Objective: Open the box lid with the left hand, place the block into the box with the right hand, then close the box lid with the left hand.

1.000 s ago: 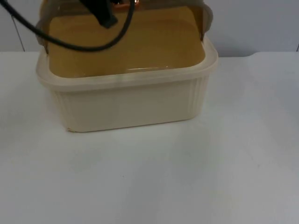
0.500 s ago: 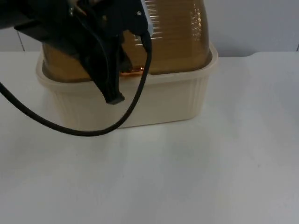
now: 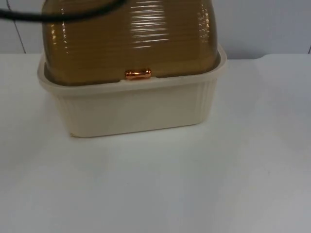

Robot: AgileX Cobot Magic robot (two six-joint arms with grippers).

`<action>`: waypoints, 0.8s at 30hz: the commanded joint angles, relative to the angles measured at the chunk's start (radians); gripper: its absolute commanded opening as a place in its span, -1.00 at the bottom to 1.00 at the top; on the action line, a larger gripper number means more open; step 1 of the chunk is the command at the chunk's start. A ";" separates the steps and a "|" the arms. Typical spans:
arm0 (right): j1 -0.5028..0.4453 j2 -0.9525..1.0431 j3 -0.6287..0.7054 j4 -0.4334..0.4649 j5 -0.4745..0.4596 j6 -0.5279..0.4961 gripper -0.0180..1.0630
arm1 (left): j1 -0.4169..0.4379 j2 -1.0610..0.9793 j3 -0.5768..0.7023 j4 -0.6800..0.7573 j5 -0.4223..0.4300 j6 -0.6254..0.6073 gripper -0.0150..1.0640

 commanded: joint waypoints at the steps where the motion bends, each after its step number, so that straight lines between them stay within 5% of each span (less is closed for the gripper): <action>1: 0.003 -0.005 -0.003 0.001 -0.002 0.002 0.94 | 0.021 -0.036 0.005 -0.026 0.005 -0.054 -0.98; 7: 0.003 -0.005 -0.003 0.001 -0.002 0.004 0.94 | 0.255 -0.182 0.003 -0.036 -0.002 -0.152 -0.98; 11: 0.003 -0.005 -0.003 0.001 -0.002 0.007 0.94 | 0.531 -0.282 0.001 -0.098 0.009 -0.257 -0.98; 12: 0.003 -0.005 -0.003 0.001 -0.002 0.007 0.94 | 0.531 -0.282 0.001 -0.098 0.009 -0.257 -0.98; 15: 0.003 -0.005 -0.003 0.001 -0.002 0.007 0.94 | 0.693 -0.304 -0.042 -0.102 0.139 -0.313 -0.98; 18: 0.003 -0.005 -0.003 0.003 -0.002 0.008 0.94 | 0.722 -0.292 -0.091 -0.096 0.240 -0.384 -0.98; 21: 0.003 -0.005 -0.003 0.003 -0.002 0.008 0.94 | 0.762 -0.211 -0.275 0.026 0.586 -0.430 -0.98; 24: 0.003 -0.005 -0.003 0.003 -0.002 0.008 0.94 | 0.755 -0.160 -0.378 0.123 0.667 -0.446 -0.98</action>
